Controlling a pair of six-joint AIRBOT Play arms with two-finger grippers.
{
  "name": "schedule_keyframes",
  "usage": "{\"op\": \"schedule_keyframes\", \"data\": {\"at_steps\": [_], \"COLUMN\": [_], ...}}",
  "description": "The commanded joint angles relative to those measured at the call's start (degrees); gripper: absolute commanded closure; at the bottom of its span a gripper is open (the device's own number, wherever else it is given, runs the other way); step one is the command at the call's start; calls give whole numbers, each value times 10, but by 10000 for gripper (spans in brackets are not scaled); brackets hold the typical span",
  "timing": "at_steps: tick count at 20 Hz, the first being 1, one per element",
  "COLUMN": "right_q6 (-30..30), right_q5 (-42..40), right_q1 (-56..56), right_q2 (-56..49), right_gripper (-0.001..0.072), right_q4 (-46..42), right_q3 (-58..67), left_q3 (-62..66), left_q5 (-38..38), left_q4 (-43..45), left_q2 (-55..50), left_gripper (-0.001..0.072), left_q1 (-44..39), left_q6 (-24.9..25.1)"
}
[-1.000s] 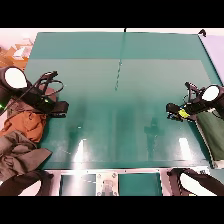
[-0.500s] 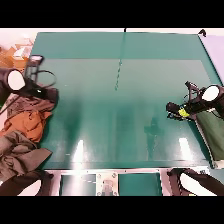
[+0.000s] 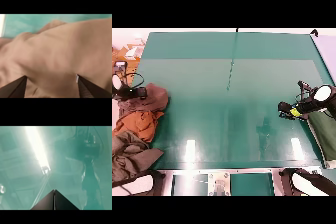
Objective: Fold the shirts.
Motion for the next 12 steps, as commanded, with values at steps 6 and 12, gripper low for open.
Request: {"op": "schedule_keyframes", "data": {"at_steps": [6,12], "right_q6": [0,-17], "right_q5": [-1,16], "right_q1": [1,0], "right_q2": [0,0], "right_gripper": [689,690], "right_q4": [30,29], "right_q3": [0,23], "left_q3": [96,338], "left_q5": [-46,-180], "left_q4": [-131,-204], "left_q2": [-89,-12], "left_gripper": [687,688], "left_q1": [15,-119], "left_q6": [76,115]}}
